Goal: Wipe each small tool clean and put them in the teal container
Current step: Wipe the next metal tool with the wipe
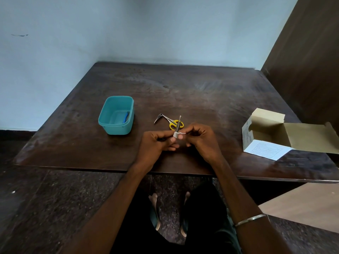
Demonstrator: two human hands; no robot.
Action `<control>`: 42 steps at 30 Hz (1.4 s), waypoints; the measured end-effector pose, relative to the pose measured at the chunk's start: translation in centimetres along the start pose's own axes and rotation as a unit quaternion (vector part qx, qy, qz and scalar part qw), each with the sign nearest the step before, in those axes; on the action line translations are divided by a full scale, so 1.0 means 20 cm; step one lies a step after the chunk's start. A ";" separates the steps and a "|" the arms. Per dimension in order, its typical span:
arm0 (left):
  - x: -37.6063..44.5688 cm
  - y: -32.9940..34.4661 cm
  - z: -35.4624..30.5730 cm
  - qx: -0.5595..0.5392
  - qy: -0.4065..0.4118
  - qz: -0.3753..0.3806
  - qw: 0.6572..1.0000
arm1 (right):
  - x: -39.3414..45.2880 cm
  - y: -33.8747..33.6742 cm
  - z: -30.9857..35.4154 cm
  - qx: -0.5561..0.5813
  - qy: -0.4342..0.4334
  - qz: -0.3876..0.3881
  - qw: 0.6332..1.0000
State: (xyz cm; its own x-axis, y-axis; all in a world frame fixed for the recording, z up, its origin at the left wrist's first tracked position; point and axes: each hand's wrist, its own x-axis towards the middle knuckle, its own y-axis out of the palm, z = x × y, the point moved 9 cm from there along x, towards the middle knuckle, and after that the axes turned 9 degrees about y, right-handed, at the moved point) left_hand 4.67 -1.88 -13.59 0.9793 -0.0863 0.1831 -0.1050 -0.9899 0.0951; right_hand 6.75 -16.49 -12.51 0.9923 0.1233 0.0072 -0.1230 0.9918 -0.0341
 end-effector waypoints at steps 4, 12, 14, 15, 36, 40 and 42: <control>0.01 -0.01 0.03 -0.008 -0.015 0.013 1.000 | 0.00 0.00 0.00 -0.009 0.001 0.007 1.000; 0.01 0.01 0.03 -0.007 -0.023 0.051 0.998 | 0.02 0.01 -0.02 -0.019 -0.008 0.011 1.000; 0.00 0.02 0.03 0.009 -0.017 0.064 0.998 | 0.02 0.00 -0.03 -0.006 -0.010 0.000 1.000; 0.00 0.03 0.03 0.015 -0.015 0.065 0.998 | 0.03 -0.02 -0.03 0.005 -0.008 -0.013 1.000; 0.02 0.03 0.04 0.072 -0.006 0.074 0.995 | 0.02 -0.12 -0.03 0.095 0.003 -0.097 0.991; 0.02 0.03 0.05 0.080 -0.014 0.076 0.994 | 0.02 -0.15 -0.04 0.115 -0.006 -0.112 0.987; 0.02 0.03 0.04 0.082 -0.013 0.077 0.994 | 0.03 -0.15 -0.04 0.118 -0.010 -0.111 0.987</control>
State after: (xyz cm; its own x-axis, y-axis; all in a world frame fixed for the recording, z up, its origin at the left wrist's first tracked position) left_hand 5.06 -2.61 -14.34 0.9579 -0.2399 0.1580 -0.2272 -0.9693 -0.0942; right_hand 7.65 -19.52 -13.22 0.9951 -0.0989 0.0087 0.0951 0.9742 0.2049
